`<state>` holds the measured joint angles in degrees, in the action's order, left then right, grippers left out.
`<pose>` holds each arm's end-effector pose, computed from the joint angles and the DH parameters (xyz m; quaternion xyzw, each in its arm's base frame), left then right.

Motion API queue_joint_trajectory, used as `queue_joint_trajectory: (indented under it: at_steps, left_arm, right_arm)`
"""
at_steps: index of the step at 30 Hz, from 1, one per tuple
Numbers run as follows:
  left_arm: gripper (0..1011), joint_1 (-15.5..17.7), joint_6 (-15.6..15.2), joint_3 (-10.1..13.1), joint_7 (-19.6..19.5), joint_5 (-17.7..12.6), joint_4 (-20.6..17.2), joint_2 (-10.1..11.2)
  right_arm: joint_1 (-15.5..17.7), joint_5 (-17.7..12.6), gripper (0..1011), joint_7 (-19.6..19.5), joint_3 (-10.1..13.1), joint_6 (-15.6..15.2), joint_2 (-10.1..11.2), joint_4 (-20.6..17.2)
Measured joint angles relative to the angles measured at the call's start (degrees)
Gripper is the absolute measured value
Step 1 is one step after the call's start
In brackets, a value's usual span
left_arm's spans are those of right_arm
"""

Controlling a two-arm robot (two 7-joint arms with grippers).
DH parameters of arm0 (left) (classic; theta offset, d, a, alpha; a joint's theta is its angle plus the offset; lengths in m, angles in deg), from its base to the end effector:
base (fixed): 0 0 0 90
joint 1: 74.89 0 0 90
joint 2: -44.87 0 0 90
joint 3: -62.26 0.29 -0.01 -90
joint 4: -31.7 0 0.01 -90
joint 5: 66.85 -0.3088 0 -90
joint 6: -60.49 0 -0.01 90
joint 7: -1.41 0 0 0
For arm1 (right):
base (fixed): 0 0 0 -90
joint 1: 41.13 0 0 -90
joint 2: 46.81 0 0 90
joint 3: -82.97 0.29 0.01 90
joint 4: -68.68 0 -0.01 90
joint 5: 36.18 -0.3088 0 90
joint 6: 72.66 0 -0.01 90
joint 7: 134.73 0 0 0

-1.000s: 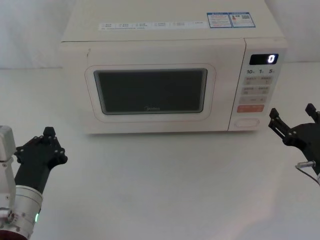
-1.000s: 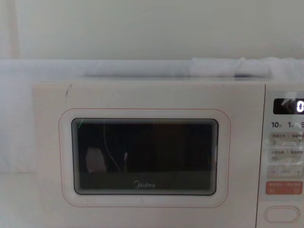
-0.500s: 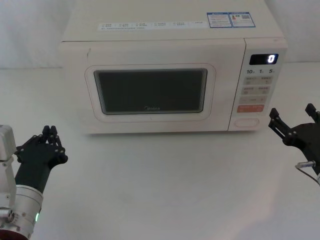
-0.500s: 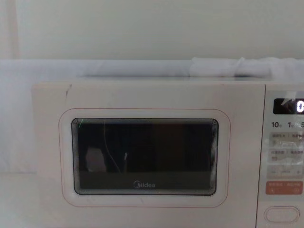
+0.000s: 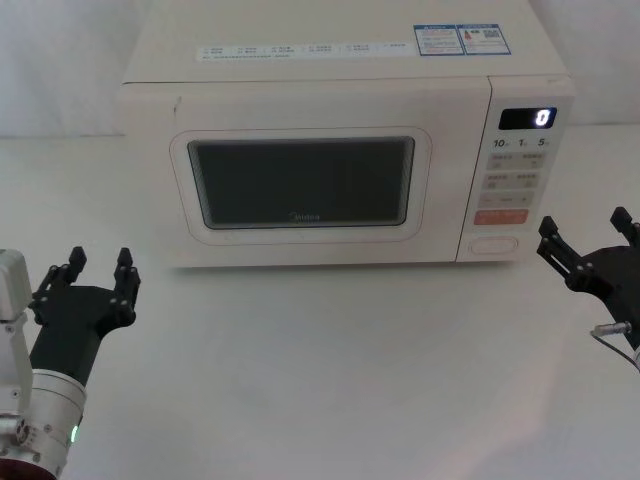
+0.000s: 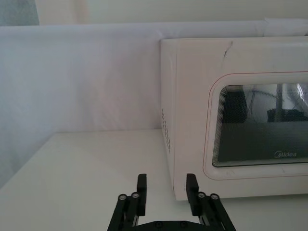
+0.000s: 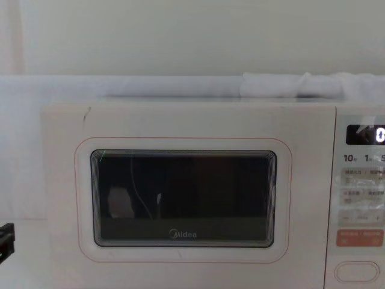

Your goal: Press the button to open the microwave door with one hand; close the microwave door with the other hand.

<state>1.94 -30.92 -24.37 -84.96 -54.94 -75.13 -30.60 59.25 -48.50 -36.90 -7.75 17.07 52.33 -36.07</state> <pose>0.2624 0.0339 -0.2725 0.0014 -0.0150 0.6843 0.7291 0.2766 -0.0307 -0.2707 0.0446 -0.0042 -0.6356 0.7707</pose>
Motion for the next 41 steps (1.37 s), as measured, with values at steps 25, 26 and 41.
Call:
queue_joint_trajectory:
  at_steps: [25,26,41]
  left_arm:
    - [1001,0.0,0.04,0.0,0.0,0.01,0.0,0.0]
    - [1001,0.0,0.04,0.0,0.0,0.01,0.0,0.0]
    - [1001,0.0,0.04,0.0,0.0,0.01,0.0,0.0]
  right_arm:
    - [0.0,0.0,1000,0.0,0.0,0.0,0.0,0.0]
    - [0.0,0.0,1000,0.0,0.0,0.0,0.0,0.0]
    - [0.0,0.0,1000,0.0,0.0,0.0,0.0,0.0]
